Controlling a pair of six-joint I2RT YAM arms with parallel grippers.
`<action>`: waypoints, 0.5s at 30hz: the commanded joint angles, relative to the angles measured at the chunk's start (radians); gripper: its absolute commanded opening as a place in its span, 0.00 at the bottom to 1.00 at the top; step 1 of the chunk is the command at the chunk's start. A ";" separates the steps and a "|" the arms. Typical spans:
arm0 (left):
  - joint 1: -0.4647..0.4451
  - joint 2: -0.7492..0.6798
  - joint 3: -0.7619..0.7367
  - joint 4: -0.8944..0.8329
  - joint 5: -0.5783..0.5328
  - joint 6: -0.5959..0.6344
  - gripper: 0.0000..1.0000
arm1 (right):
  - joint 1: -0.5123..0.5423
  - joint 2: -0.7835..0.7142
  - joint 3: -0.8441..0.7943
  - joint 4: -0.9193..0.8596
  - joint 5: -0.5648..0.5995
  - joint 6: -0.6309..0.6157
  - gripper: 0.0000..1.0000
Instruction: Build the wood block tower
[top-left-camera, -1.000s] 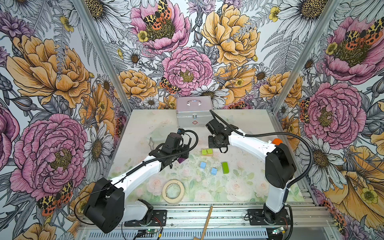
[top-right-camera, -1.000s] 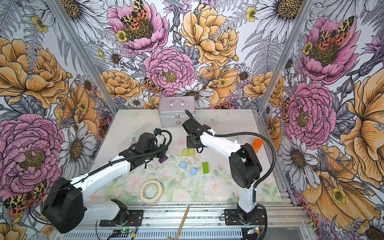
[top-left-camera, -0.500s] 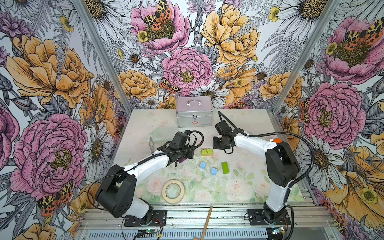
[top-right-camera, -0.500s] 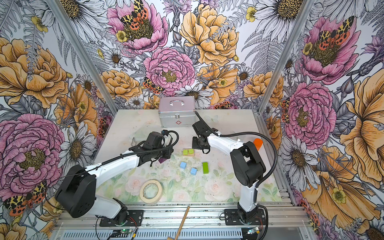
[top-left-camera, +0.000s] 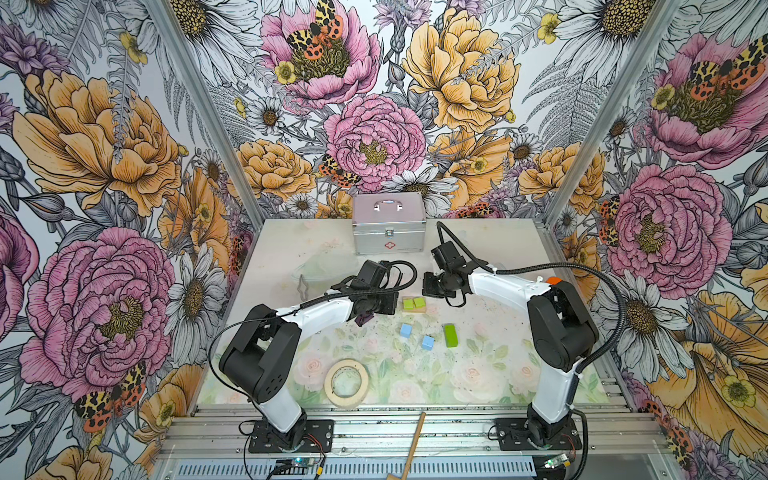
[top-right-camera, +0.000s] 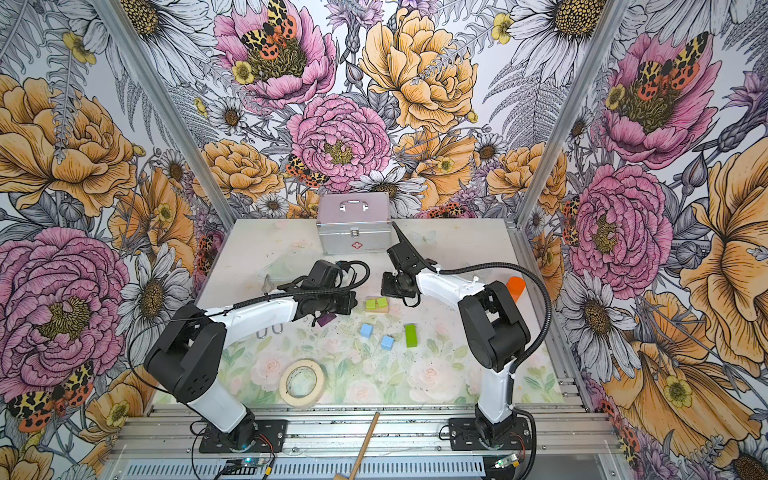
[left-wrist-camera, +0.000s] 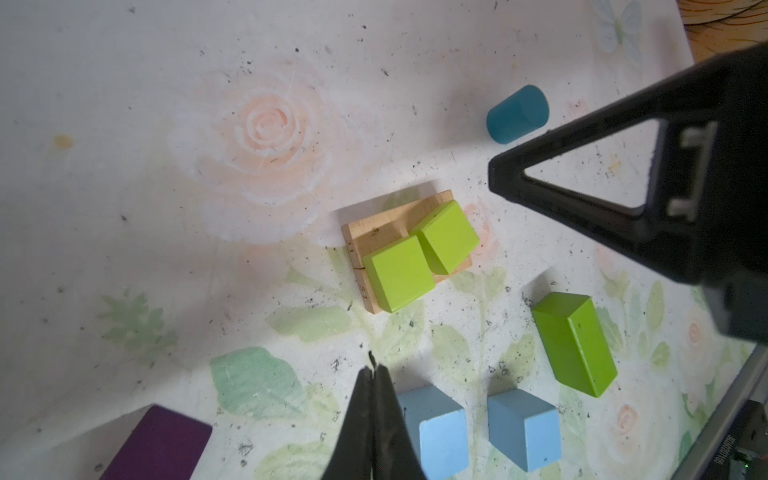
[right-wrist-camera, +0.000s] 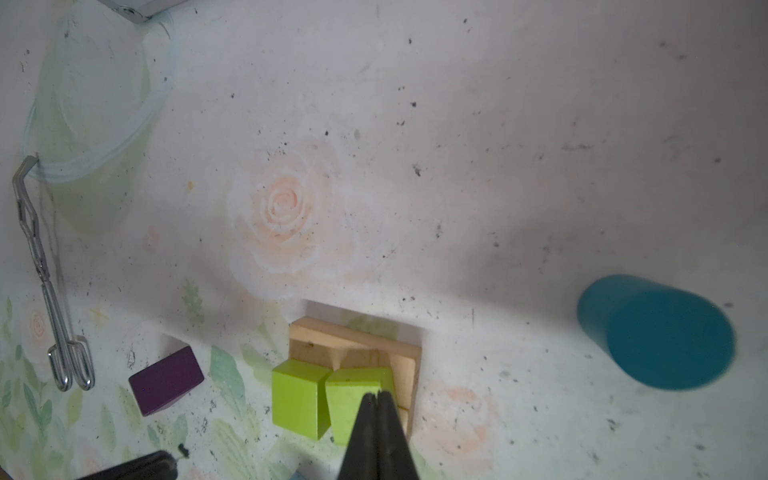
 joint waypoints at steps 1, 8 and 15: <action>-0.004 0.028 0.026 0.022 0.032 -0.016 0.00 | -0.010 0.013 -0.020 0.030 -0.010 0.000 0.00; 0.006 0.053 0.035 0.031 0.059 -0.020 0.00 | -0.032 0.004 -0.073 0.104 -0.063 0.024 0.00; 0.009 0.086 0.047 0.045 0.080 -0.026 0.00 | -0.033 -0.001 -0.092 0.122 -0.070 0.029 0.00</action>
